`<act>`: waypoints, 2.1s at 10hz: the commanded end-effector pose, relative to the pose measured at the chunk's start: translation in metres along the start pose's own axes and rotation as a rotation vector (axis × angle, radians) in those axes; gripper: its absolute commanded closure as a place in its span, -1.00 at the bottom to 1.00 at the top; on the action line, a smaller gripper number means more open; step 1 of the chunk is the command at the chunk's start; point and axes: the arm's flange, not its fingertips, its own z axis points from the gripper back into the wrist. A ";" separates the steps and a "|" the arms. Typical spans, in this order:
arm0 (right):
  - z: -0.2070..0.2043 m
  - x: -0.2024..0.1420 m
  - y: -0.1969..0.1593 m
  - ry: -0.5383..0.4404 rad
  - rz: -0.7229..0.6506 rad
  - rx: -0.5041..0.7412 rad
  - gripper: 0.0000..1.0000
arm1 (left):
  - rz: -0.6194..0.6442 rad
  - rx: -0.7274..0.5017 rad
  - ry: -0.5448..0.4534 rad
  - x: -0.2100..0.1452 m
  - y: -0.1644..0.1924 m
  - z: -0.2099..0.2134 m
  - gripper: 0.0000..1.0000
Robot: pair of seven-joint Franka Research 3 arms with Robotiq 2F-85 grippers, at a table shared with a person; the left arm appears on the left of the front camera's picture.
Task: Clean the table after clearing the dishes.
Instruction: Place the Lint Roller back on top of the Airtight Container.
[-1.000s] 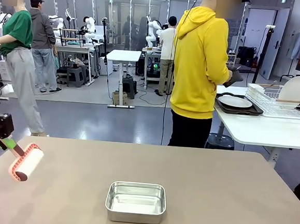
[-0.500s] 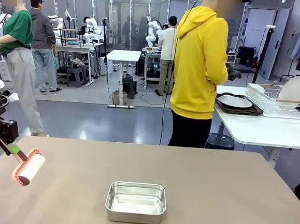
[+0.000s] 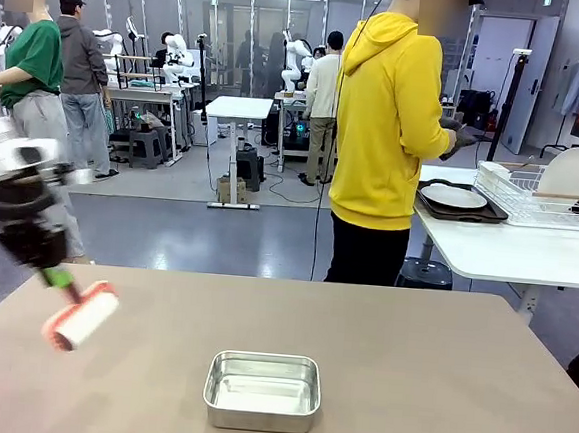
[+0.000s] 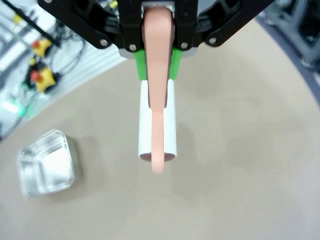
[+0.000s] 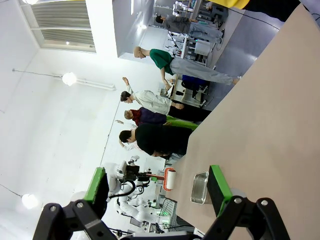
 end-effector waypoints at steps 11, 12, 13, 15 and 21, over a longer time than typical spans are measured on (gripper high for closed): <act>0.001 -0.003 0.003 0.005 0.005 0.006 -1.00 | -1.224 0.080 0.210 0.144 -0.298 -0.087 0.60; 0.001 -0.003 0.003 0.005 0.005 0.006 -1.00 | -1.211 0.052 0.239 0.142 -0.300 -0.099 0.60; 0.001 -0.003 0.003 0.005 0.005 0.006 -1.00 | -1.202 0.030 0.251 0.140 -0.300 -0.110 0.60; 0.001 -0.003 0.003 0.005 0.005 0.006 -1.00 | -1.169 0.061 0.297 0.141 -0.291 -0.131 0.60; 0.001 -0.003 0.003 0.005 0.005 0.006 -1.00 | -1.111 0.088 0.319 0.165 -0.263 -0.168 0.60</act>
